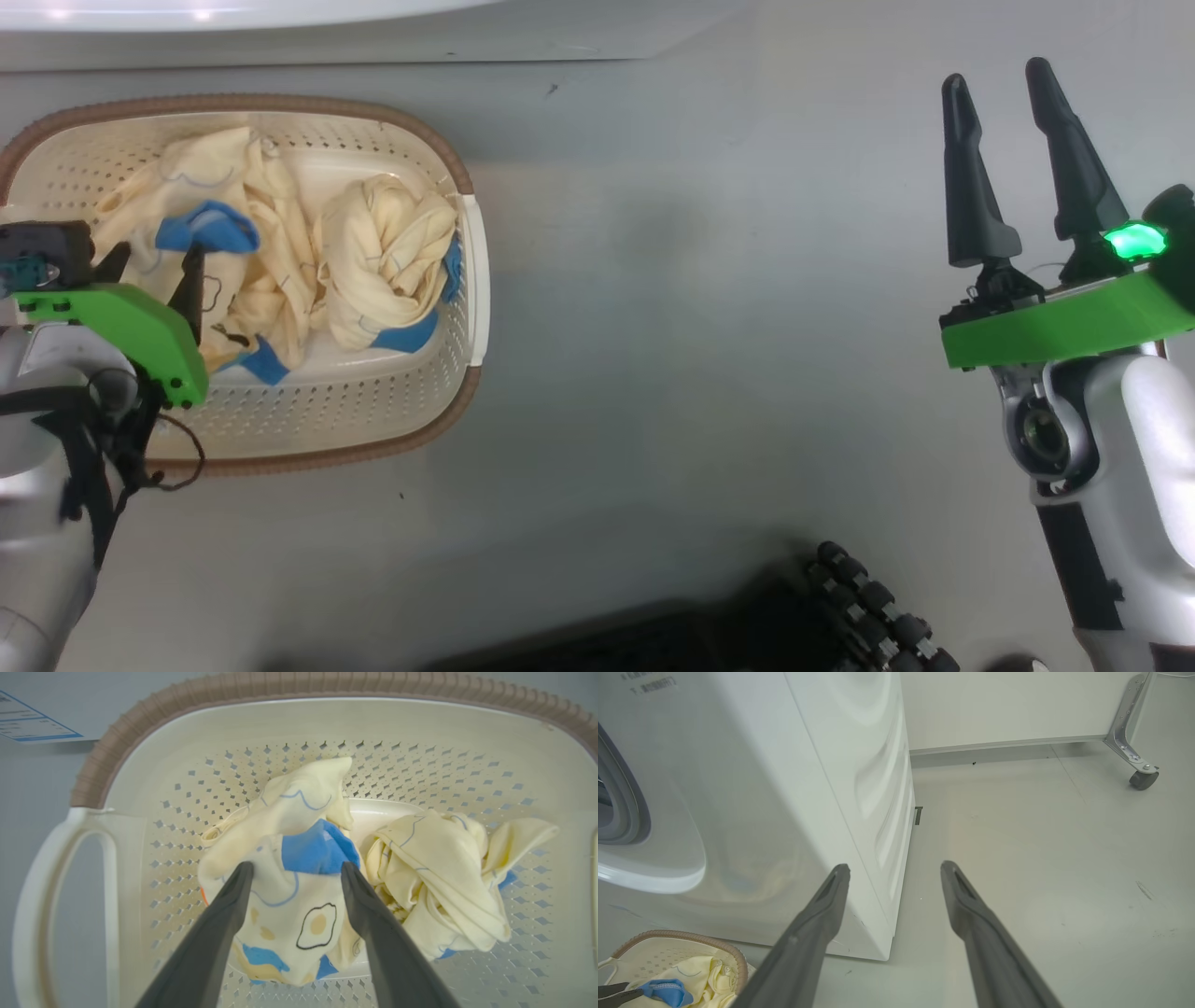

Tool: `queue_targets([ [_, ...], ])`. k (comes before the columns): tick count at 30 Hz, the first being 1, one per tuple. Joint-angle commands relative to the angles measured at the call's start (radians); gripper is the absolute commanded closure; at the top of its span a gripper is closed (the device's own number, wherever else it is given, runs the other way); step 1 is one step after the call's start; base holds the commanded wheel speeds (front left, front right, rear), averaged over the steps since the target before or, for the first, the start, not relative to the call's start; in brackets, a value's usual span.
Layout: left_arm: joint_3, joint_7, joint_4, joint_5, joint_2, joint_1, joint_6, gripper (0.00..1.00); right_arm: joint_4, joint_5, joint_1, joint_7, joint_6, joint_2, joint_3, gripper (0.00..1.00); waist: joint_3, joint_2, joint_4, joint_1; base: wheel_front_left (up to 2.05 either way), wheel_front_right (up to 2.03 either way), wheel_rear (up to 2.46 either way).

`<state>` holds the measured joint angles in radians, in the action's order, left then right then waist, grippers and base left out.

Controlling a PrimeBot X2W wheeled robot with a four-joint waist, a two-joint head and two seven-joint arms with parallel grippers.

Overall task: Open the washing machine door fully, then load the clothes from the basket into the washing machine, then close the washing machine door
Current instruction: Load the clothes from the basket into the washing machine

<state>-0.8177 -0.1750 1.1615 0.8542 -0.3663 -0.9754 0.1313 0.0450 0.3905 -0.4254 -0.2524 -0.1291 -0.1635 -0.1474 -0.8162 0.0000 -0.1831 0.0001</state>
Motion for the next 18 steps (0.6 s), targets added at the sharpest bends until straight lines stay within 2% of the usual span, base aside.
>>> queue_targets([
  [1,0.005,0.003,0.009,0.010,-0.055,-0.012,-0.001,0.00,-0.034,-0.011,0.011,-0.009,-0.002,0.001,-0.021,0.00,-0.015,0.0000,-0.008,-0.0001,0.00,0.00,0.00],
  [11,-0.077,0.051,0.031,0.040,-0.071,-0.049,-0.001,0.01,-0.045,-0.016,0.000,-0.009,-0.002,0.009,-0.046,0.00,-0.037,0.0000,-0.028,-0.0001,0.00,0.00,0.00],
  [12,-0.083,0.054,0.032,0.044,-0.072,-0.049,-0.001,0.33,-0.045,-0.017,0.000,-0.009,-0.002,0.010,-0.049,0.00,-0.036,0.0000,-0.030,-0.0001,0.00,0.00,0.00],
  [13,-0.090,0.055,0.034,0.048,-0.073,-0.049,-0.001,0.53,-0.044,-0.017,0.000,-0.009,-0.002,0.011,-0.052,0.00,-0.035,0.0000,-0.031,-0.0001,0.00,0.00,0.00],
  [14,-0.096,0.056,0.036,0.052,-0.075,-0.049,-0.001,0.64,-0.044,-0.017,0.000,-0.009,-0.002,0.011,-0.055,0.00,-0.034,0.0000,-0.034,-0.0001,0.00,0.00,0.00],
  [15,-0.096,0.056,0.036,0.052,-0.075,-0.049,-0.001,0.64,-0.044,-0.017,0.000,-0.009,-0.002,0.011,-0.055,0.00,-0.034,0.0000,-0.034,-0.0001,0.00,0.00,0.00],
  [18,-0.114,0.058,0.039,0.064,-0.077,-0.048,-0.001,0.97,-0.043,-0.018,0.000,-0.009,-0.002,0.012,-0.062,0.00,-0.028,0.0000,-0.038,-0.0001,0.00,0.00,0.00],
])
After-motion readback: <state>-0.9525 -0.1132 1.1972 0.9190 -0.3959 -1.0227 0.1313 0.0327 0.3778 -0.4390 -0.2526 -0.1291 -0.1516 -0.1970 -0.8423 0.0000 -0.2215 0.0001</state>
